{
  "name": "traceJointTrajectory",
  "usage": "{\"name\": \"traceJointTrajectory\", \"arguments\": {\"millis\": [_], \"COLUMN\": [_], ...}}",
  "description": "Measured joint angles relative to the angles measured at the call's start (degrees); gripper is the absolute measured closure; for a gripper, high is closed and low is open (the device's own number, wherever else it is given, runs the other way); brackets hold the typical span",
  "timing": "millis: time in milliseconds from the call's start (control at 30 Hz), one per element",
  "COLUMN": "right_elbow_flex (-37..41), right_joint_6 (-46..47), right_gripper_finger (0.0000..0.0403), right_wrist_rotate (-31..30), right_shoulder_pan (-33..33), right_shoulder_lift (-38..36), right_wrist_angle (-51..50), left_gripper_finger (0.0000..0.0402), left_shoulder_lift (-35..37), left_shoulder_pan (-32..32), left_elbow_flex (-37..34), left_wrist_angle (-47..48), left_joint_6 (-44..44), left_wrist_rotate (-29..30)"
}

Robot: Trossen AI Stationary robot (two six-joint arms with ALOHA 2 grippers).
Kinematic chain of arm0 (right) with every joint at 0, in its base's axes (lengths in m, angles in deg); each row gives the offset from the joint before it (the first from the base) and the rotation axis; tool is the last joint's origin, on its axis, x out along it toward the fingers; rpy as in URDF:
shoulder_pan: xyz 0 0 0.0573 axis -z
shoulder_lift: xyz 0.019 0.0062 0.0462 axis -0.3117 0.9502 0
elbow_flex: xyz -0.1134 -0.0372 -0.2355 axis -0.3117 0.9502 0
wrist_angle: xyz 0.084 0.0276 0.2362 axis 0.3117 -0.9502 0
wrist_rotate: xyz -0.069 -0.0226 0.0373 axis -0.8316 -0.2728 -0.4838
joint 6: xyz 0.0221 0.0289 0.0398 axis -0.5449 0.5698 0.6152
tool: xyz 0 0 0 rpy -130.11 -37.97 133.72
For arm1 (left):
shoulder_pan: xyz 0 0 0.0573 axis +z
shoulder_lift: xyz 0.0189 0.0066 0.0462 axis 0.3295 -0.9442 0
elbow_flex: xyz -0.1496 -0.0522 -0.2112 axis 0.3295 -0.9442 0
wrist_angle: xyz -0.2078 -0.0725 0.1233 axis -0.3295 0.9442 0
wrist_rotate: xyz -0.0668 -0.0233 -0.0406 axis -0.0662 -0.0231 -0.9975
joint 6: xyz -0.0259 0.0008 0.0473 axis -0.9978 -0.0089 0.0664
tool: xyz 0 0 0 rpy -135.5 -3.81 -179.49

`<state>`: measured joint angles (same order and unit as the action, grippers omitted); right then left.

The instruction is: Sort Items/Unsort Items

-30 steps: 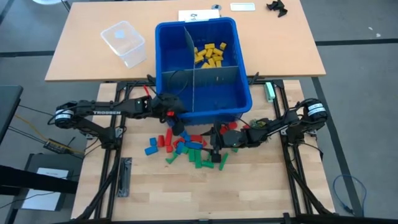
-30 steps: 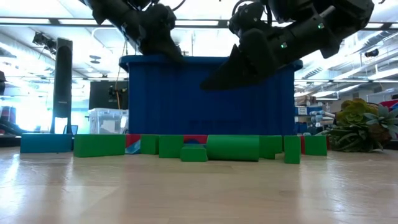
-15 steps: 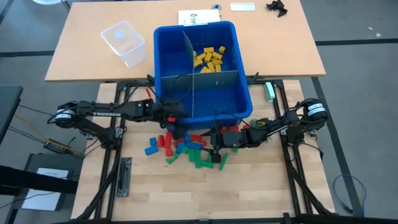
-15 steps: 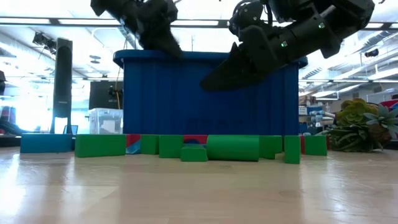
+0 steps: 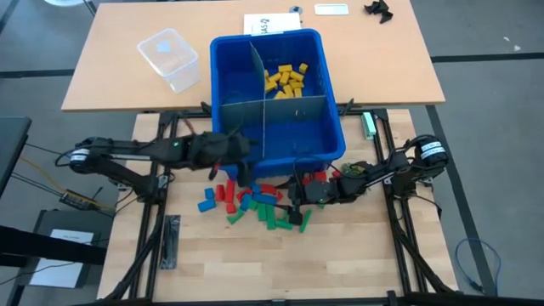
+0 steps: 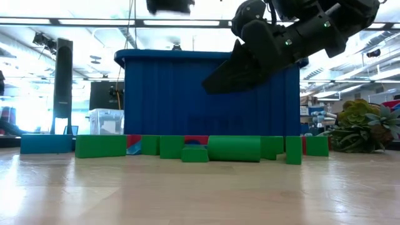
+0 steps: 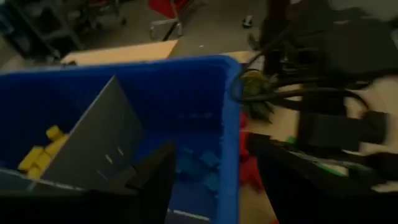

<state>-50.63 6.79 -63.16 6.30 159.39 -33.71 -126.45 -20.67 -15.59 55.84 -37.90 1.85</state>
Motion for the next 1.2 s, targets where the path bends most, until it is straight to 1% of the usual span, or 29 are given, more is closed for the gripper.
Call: {"name": "traceJointTrajectory", "arguments": {"millis": [100,200,300,367,400,467,533,600,667,767,867,933,1067,1133,1200], "right_elbow_flex": [0.0,0.0,0.0,0.0,0.0,0.0,0.0,0.0,0.0,0.0,0.0,0.0,0.0,0.0,0.0], "right_joint_6": [0.3,1.5,2.1,2.2,2.5,3.6,5.1,6.5,8.4,9.9,10.3,11.1,12.4,12.4,12.4], "right_gripper_finger": [0.0112,0.0112,0.0112,0.0112,0.0112,0.0112,0.0112,0.0112,0.0112,0.0112,0.0112,0.0112,0.0112,0.0112,0.0112], "right_wrist_rotate": [0.0,-0.4,-0.4,-0.5,-0.6,-0.6,-0.6,-0.6,-0.7,-0.8,-0.8,-0.8,-0.8,-0.8,-2.1], "right_shoulder_pan": [-0.4,-0.9,-1.2,-1.4,-1.5,-1.5,-1.6,-1.6,-1.5,-1.5,-1.4,-1.4,-1.4,-1.4,-1.4], "right_shoulder_lift": [0.0,0.0,0.0,0.1,0.1,0.1,0.1,0.1,0.1,0.1,0.1,0.1,0.2,0.2,0.2], "right_wrist_angle": [-0.1,-0.1,-0.2,-0.3,-0.3,-0.2,-0.1,-0.1,-0.1,0.0,0.4,0.6,0.7,0.8,0.8], "left_gripper_finger": [0.017,0.017,0.017,0.017,0.017,0.017,0.017,0.017,0.017,0.017,0.017,0.017,0.017,0.017,0.017], "left_shoulder_lift": [1.0,1.9,2.0,2.0,2.0,1.8,1.6,1.7,1.7,1.6,1.6,1.6,1.6,1.6,1.7], "left_shoulder_pan": [-3.1,-7.6,-13.6,-17.7,-19.7,-23.1,-26.1,-28.0,-29.4,-31.0,-31.4,-31.4,-30.7,-29.4,-27.9], "left_elbow_flex": [1.6,1.8,1.8,1.8,1.8,1.8,1.3,-0.6,-3.3,-8.2,-13.5,-16.9,-23.0,-26.0,-28.9], "left_wrist_angle": [4.2,10.6,20.3,27.6,31.2,38.0,44.0,47.1,49.3,50.3,48.1,45.9,43.5,40.2,37.6], "left_joint_6": [-1.1,-7.2,-15.5,-23.1,-27.8,-37.1,-45.5,-51.9,-56.4,-60.5,-61.3,-61.3,-60.4,-58.5,-56.4], "left_wrist_rotate": [2.4,5.2,9.8,13.0,13.7,13.6,11.3,9.0,6.0,2.3,-1.0,-2.1,-2.6,-4.1,-6.4]}}
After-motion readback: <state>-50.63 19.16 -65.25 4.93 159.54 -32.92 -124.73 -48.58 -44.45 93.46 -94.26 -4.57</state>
